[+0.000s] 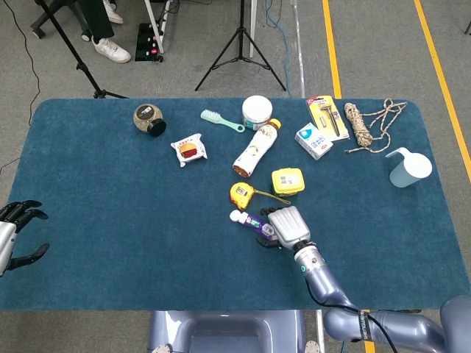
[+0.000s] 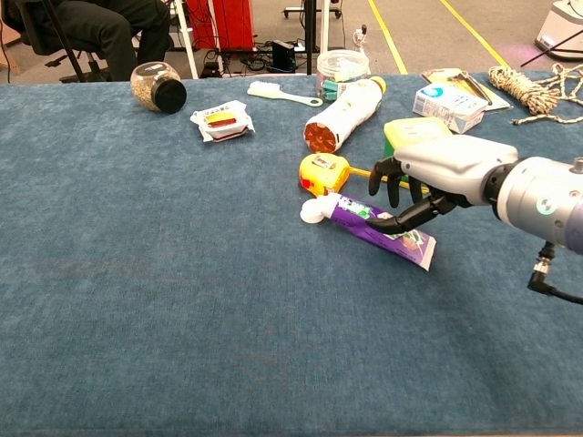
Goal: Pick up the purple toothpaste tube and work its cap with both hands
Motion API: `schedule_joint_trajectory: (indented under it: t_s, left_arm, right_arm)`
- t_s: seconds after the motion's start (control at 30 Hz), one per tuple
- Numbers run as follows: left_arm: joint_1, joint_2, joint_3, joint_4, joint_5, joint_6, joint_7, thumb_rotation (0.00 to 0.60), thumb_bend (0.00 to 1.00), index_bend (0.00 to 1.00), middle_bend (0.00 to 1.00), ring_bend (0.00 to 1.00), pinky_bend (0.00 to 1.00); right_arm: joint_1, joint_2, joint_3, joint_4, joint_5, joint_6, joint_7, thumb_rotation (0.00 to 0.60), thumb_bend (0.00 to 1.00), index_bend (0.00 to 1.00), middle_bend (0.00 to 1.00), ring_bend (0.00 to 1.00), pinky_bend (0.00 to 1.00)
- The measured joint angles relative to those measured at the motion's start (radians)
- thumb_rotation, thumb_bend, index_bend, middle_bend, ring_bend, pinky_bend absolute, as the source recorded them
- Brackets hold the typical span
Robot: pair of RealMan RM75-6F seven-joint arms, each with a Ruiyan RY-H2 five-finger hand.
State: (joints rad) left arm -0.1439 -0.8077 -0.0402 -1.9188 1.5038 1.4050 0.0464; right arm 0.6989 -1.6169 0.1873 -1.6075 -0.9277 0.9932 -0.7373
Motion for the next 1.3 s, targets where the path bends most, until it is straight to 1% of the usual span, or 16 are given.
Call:
schedule_joint_trajectory:
  t_s: [0.57, 0.77, 0.87, 0.93, 1.03, 1.3]
  left_arm:
    - [0.006, 0.006, 0.012, 0.026, -0.004, -0.008, -0.035, 0.585, 0.22, 0.35, 0.25, 0.21, 0.33]
    - [0.012, 0.014, 0.015, 0.040, -0.006, -0.005, -0.057, 0.584, 0.22, 0.35, 0.25, 0.21, 0.33]
    - [0.014, 0.018, 0.016, 0.043, -0.004, -0.003, -0.062, 0.585, 0.22, 0.35, 0.25, 0.21, 0.33]
    - [0.016, 0.020, 0.017, 0.044, -0.004, -0.002, -0.065, 0.584, 0.22, 0.35, 0.25, 0.21, 0.33]
    - [0.019, 0.027, 0.017, 0.044, -0.002, 0.003, -0.070, 0.584, 0.22, 0.35, 0.25, 0.21, 0.33]
    - [0.021, 0.036, 0.017, 0.035, 0.001, 0.008, -0.069, 0.585, 0.22, 0.35, 0.25, 0.21, 0.33]
  right_arm:
    - [0.082, -0.088, -0.010, 0.081, 0.081, 0.028, -0.080, 0.241, 0.39, 0.30, 0.40, 0.46, 0.49]
    - [0.096, -0.123, -0.015, 0.132, 0.096, 0.031, -0.083, 0.241, 0.39, 0.35, 0.43, 0.48, 0.51]
    - [0.100, -0.141, -0.020, 0.165, 0.089, 0.032, -0.073, 0.243, 0.39, 0.40, 0.47, 0.50, 0.52]
    - [0.102, -0.148, -0.023, 0.182, 0.078, 0.029, -0.058, 0.242, 0.39, 0.45, 0.50, 0.53, 0.54]
    - [0.103, -0.148, -0.031, 0.194, 0.044, 0.013, -0.021, 0.241, 0.39, 0.49, 0.53, 0.55, 0.57]
    - [0.097, -0.114, -0.063, 0.199, -0.118, -0.029, 0.138, 0.241, 0.39, 0.52, 0.56, 0.57, 0.59]
